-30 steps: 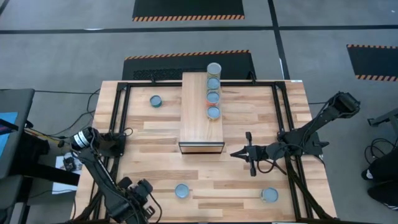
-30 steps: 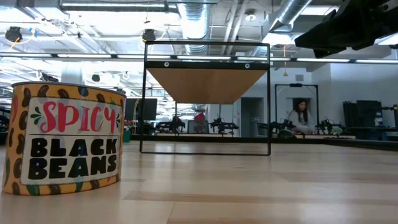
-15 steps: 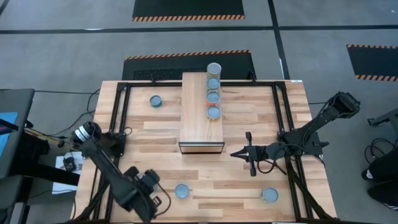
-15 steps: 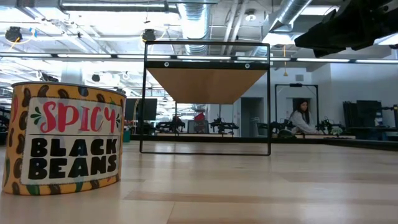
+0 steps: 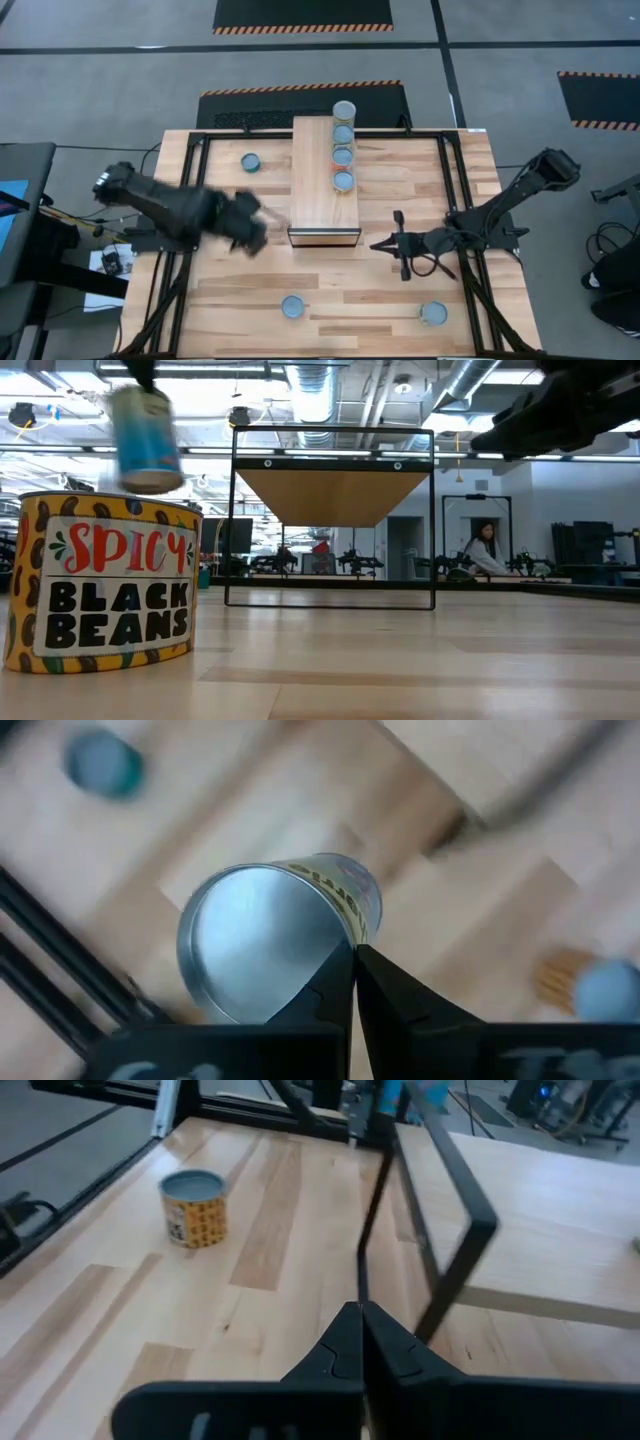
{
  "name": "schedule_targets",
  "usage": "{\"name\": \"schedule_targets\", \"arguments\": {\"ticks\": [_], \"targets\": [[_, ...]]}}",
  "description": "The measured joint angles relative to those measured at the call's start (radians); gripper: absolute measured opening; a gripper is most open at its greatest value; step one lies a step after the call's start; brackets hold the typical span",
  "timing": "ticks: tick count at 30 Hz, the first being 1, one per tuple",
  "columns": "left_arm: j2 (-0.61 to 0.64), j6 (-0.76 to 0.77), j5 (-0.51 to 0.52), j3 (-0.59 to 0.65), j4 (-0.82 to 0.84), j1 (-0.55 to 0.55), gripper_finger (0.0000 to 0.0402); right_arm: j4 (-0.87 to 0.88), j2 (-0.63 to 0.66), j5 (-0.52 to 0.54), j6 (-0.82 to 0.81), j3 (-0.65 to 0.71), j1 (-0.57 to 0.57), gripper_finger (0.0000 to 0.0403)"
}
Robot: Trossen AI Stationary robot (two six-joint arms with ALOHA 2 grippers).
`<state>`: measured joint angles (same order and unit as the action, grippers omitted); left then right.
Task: Pick and place cans onto a shelf
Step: Put the canned cherries on the shelf
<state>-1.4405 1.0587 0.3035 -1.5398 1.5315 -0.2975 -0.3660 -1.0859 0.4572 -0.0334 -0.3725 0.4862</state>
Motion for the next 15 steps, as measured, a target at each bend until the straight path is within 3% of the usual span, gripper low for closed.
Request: {"name": "schedule_targets", "arguments": {"ticks": [7,15], "targets": [[0.043,-0.463,-0.035,-0.022,-0.05,0.4,0.0,0.018,0.002,-0.088,0.099,0.0,-0.128,0.0008],[-0.062,-0.856,-0.086,-0.257,-0.059,0.716,0.0,-0.019,0.043,-0.36,0.233,0.0,-0.403,0.0008]]}}
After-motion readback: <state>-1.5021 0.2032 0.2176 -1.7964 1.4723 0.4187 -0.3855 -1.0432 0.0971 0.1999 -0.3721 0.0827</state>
